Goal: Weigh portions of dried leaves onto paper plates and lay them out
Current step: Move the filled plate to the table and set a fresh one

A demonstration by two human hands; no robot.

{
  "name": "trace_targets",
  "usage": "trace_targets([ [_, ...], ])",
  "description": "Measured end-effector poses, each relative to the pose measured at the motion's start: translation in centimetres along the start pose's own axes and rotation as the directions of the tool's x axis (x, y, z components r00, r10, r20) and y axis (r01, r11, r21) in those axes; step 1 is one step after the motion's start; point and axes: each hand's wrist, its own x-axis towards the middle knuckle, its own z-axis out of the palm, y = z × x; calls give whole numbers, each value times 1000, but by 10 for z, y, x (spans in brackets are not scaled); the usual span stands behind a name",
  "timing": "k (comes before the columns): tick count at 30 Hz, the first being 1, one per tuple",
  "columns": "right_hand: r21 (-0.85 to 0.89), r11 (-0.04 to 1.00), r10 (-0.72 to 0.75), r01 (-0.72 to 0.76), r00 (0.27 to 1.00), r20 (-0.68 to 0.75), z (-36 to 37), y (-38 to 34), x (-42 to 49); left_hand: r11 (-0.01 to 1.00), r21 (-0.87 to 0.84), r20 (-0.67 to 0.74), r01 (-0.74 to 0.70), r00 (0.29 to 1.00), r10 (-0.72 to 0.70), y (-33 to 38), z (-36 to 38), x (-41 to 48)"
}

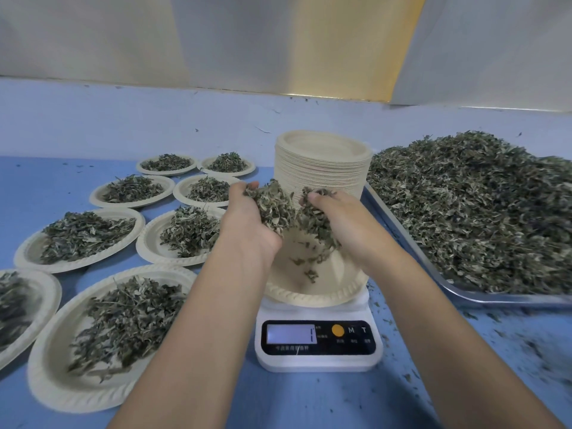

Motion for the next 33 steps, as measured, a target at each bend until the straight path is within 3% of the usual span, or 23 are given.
trace_targets([
  [4, -103, 995, 21, -13, 997, 73, -1, -3, -1, 999, -18, 86, 33, 996, -31, 4, 4, -12],
  [10, -96, 993, -53, 64, 992, 113, 0, -5, -4, 1000, -9, 91, 21, 996, -20, 7, 3, -12],
  [18, -123, 991, -56, 57, 998, 13, -4, 2, -1, 999, 30, 119, -15, 993, 12, 11, 1, -12],
  [27, 36, 988, -146, 148, 988, -58, -2, 0, 1, 998, 54, 52, -24, 998, 21, 10, -1, -9],
  [33, 260, 952, -137, 161, 984, -110, 1, -6, 0, 995, 97, 15, -36, 999, 34, 8, -1, -9],
])
